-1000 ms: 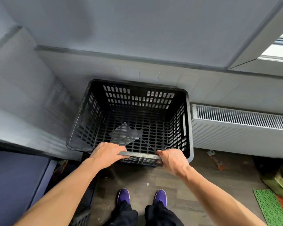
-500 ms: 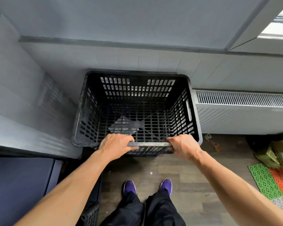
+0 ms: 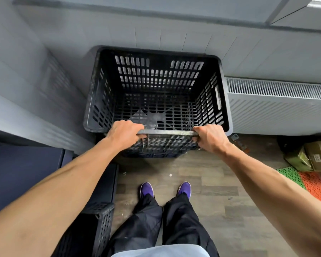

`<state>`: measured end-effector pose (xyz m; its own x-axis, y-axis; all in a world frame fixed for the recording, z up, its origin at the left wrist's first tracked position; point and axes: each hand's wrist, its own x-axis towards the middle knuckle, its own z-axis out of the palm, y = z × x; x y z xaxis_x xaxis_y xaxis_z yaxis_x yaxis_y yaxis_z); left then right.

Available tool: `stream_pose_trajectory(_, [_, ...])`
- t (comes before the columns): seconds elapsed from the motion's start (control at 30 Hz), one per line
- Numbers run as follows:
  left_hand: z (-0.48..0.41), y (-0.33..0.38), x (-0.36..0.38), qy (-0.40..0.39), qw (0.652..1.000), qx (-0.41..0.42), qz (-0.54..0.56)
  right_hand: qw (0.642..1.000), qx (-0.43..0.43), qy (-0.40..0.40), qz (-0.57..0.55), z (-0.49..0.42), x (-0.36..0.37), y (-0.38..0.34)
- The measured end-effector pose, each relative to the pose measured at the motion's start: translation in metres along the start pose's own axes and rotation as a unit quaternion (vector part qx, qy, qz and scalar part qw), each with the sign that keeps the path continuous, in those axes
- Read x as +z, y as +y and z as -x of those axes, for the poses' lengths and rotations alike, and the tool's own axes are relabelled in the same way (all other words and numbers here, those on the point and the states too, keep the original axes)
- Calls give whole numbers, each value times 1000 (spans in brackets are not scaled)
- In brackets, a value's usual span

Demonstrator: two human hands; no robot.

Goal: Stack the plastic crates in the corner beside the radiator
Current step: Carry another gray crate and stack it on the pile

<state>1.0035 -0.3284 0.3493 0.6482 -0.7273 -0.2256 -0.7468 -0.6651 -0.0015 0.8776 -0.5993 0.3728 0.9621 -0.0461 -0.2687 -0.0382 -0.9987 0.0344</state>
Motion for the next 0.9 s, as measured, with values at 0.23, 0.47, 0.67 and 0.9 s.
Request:
stream_pose_trajectory(0.23, [4, -1, -8, 20, 999, -21, -28, 999, -2, 30, 11, 3, -5, -4])
stream_pose_trajectory(0.47, [7, 7, -3, 47, 998, -36, -37, 999, 1, 33, 37, -1, -7, 3])
stream_pose_trajectory(0.67, [-4, 2, 4, 37, 998, -39, -40, 999, -1, 33, 25, -12, 1, 3])
stream_pose_trajectory(0.9, [-14, -9, 6, 49, 998, -27, -32, 999, -9, 35, 25, -29, 6, 9])
